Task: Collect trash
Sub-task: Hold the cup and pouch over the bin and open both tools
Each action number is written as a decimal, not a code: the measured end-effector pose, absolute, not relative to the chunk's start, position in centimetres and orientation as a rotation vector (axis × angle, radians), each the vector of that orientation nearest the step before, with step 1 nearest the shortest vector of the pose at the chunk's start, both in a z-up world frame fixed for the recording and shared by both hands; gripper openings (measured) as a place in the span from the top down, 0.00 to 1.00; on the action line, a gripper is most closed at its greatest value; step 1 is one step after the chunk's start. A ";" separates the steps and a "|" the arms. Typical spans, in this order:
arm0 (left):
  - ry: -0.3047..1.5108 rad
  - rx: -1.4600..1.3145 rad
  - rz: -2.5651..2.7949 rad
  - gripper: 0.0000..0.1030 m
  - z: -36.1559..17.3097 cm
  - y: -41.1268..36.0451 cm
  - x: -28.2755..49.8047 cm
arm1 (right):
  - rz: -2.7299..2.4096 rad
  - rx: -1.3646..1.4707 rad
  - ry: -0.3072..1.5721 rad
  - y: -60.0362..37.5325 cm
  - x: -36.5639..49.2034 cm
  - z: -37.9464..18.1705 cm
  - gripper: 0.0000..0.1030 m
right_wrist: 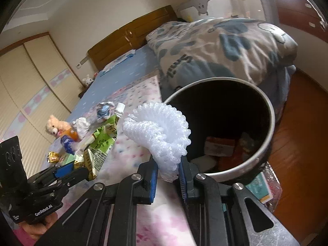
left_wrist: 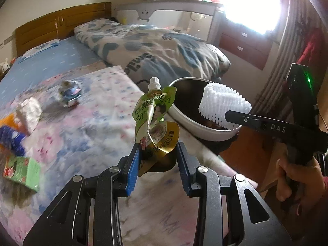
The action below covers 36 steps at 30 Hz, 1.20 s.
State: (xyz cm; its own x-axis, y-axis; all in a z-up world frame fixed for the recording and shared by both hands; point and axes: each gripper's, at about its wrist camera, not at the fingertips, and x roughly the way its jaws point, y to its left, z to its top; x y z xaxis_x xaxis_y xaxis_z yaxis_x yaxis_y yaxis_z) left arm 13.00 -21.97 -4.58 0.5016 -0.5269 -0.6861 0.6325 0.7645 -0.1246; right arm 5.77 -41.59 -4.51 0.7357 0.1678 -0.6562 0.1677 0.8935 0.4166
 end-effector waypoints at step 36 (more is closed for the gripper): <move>0.804 0.294 -0.812 0.67 -4.5 -33.0 15.8 | -0.118 0.485 0.817 -48.5 7.9 -5.8 0.81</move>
State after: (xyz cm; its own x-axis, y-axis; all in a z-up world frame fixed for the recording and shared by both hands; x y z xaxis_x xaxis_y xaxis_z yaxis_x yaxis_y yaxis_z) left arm 15.79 -33.01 -4.47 0.4197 -0.5314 -0.7359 0.7415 0.6683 -0.0598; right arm 7.89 -48.54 -5.85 0.6845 0.0829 -0.7243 0.2841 0.8846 0.3698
